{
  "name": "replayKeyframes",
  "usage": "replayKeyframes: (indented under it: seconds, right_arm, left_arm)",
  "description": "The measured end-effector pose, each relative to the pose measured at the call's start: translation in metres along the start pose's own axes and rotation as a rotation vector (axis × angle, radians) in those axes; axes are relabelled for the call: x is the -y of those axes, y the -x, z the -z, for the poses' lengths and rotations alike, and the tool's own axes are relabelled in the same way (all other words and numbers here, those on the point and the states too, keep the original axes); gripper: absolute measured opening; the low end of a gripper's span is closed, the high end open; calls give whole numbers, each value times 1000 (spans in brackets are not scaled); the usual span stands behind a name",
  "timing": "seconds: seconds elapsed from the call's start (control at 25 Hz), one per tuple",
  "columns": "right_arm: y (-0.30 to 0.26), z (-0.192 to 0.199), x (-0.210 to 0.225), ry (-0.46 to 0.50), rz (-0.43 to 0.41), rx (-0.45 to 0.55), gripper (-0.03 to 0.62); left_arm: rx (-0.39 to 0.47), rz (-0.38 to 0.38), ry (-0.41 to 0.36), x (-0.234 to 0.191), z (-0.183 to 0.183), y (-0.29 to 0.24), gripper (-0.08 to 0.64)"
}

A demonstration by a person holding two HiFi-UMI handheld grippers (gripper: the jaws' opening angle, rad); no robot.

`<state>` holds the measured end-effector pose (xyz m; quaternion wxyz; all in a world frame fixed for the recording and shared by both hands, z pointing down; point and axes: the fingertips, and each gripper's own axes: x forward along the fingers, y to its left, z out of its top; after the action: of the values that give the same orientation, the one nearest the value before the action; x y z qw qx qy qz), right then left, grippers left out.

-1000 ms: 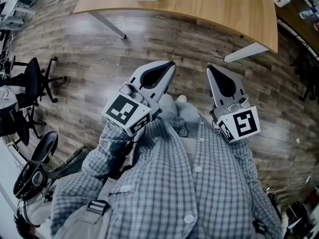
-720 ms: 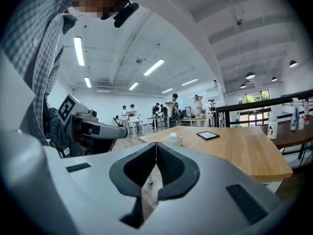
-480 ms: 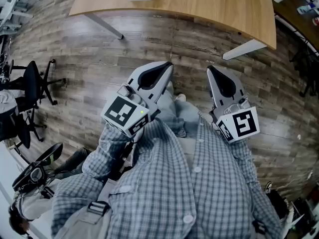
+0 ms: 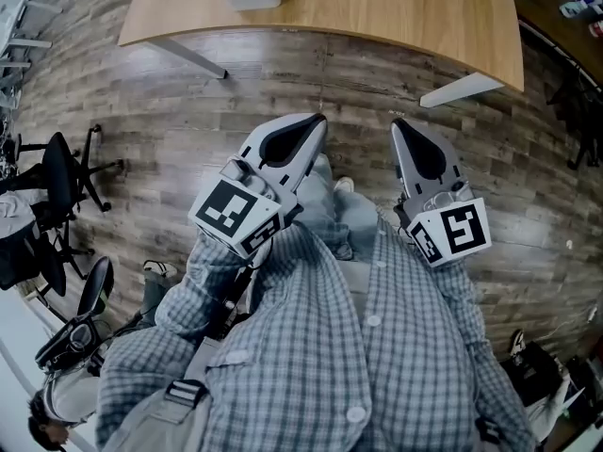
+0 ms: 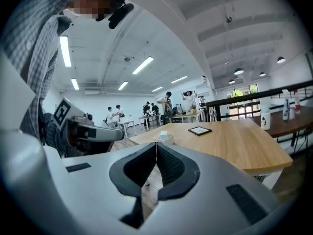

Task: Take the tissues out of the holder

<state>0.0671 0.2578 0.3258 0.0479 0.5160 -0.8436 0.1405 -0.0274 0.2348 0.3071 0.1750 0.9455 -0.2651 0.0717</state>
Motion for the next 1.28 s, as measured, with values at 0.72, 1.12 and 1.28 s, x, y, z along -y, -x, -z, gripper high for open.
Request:
replayKeyframes:
  seconds: [0.72,1.12,1.28]
  right_arm:
    - [-91,-30,14,40,34,-25,11]
    - [-133,-47,23,56,82,-1,11]
    - [-148,-51,25,57,108,10,11]
  left_arm:
    - [-2,59,14,-88,-39,-36,-1]
    - [0,84,-12,-133,-59,-43,0]
    - [9,86,-17,-154,-67,-44,-1]
